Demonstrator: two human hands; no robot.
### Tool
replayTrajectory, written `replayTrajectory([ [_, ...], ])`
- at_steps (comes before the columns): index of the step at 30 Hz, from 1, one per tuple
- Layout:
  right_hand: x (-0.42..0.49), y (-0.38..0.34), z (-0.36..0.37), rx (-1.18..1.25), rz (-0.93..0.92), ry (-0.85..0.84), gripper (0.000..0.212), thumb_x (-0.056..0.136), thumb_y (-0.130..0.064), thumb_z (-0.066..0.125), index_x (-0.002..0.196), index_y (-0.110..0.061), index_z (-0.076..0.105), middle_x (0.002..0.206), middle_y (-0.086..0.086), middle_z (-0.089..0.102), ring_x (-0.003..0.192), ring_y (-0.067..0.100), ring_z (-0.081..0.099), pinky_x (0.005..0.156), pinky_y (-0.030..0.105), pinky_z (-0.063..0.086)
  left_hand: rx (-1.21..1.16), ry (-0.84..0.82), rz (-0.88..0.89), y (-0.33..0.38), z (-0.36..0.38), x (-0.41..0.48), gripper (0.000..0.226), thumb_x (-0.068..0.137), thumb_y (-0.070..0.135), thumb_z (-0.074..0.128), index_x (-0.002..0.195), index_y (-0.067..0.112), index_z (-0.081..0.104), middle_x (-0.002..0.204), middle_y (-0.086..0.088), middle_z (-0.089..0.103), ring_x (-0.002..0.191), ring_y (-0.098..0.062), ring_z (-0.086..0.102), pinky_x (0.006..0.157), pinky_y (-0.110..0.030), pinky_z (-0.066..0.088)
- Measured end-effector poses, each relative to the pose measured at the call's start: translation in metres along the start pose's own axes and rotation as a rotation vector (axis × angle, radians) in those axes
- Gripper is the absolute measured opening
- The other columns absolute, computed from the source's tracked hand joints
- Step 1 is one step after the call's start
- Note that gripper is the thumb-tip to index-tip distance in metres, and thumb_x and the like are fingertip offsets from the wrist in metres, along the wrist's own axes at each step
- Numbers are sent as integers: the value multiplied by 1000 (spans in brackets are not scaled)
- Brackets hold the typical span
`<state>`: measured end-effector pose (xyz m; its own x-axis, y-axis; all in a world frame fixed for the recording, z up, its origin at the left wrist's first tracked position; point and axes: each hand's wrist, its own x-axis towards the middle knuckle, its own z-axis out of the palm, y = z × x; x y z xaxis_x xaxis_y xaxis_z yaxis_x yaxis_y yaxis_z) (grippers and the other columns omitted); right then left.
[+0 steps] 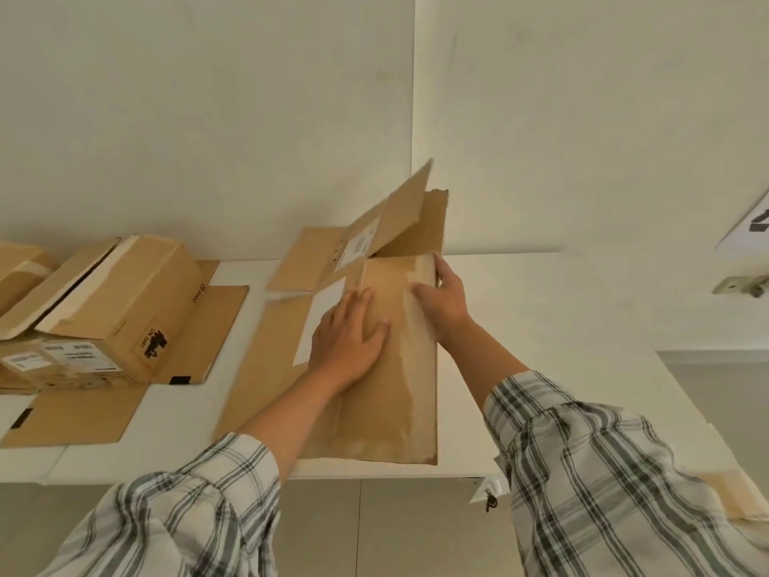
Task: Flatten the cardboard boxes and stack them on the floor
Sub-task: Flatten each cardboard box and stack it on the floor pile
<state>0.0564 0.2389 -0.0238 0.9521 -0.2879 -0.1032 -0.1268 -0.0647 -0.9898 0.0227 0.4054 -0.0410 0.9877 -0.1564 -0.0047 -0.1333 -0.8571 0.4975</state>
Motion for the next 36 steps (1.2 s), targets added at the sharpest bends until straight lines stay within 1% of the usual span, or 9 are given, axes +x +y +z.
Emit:
replayTrajectory([
  [6, 27, 46, -26, -195, 125, 31, 68, 78, -12, 54, 144, -26, 46, 127, 5, 62, 113, 30, 60, 96, 48, 52, 97, -321, -54, -23, 37, 25, 72, 93, 72, 25, 154, 44, 1, 165, 10, -1, 150, -30, 11, 117, -50, 22],
  [11, 49, 86, -43, -426, 200, 41, 74, 89, -2, 52, 155, -25, 27, 142, 7, 50, 128, 32, 49, 103, 42, 46, 233, -560, -35, -50, 92, 43, 72, 94, 71, 28, 154, 45, -2, 165, 9, -9, 150, -33, 8, 113, -50, 25],
  [15, 70, 128, -49, -714, 183, 39, 82, 88, -5, 54, 157, -22, 14, 146, 8, 45, 125, 33, 51, 100, 47, 47, 316, -669, -7, -68, 134, 67, 73, 96, 64, 32, 155, 42, -5, 164, 6, -13, 151, -31, 1, 116, -50, 23],
  [18, 79, 154, -46, -994, 212, -25, 82, 94, -14, 54, 157, -17, 2, 160, 8, 18, 130, 36, 46, 96, 47, 44, 382, -664, 15, -75, 153, 88, 73, 98, 62, 30, 155, 39, -8, 163, 5, -18, 151, -31, -10, 120, -51, 11],
  [21, 92, 179, -38, -1259, 176, -102, 78, 100, -35, 45, 157, -20, -6, 165, 6, -13, 151, 35, -1, 118, 58, 8, 408, -592, 31, -81, 162, 114, 75, 98, 61, 30, 155, 35, -12, 162, 5, -21, 149, -32, -17, 119, -53, 1],
  [23, 105, 191, -30, -1297, 127, -173, 72, 102, -43, 38, 158, -24, -3, 165, 2, -13, 151, 31, -11, 118, 59, -3, 400, -555, 28, -84, 166, 134, 77, 98, 63, 28, 155, 32, -13, 162, 4, -21, 149, -31, -18, 119, -52, -2],
  [26, 122, 202, -13, -1279, 93, -264, 66, 102, -49, 30, 158, -29, 1, 166, 1, -7, 151, 30, -8, 119, 61, 0, 367, -531, 6, -87, 171, 158, 80, 97, 65, 26, 155, 29, -15, 162, 4, -23, 149, -29, -19, 119, -52, -3],
  [31, 141, 214, 0, -1225, 105, -197, 67, 100, -58, 25, 157, -33, -2, 165, 1, -10, 151, 31, -10, 118, 59, 2, 540, -336, 70, -82, 175, 181, 81, 94, 71, 22, 157, 26, -2, 165, 3, -3, 148, -36, -5, 117, -53, 5],
  [36, 140, 221, -2, -1244, 100, -192, 68, 100, -62, 18, 156, -35, -9, 165, -1, -15, 150, 28, -16, 118, 57, -4, 388, -432, 20, -89, 182, 186, 82, 93, 71, 23, 155, 31, -15, 163, 6, -19, 148, -34, -22, 118, -60, -1],
])
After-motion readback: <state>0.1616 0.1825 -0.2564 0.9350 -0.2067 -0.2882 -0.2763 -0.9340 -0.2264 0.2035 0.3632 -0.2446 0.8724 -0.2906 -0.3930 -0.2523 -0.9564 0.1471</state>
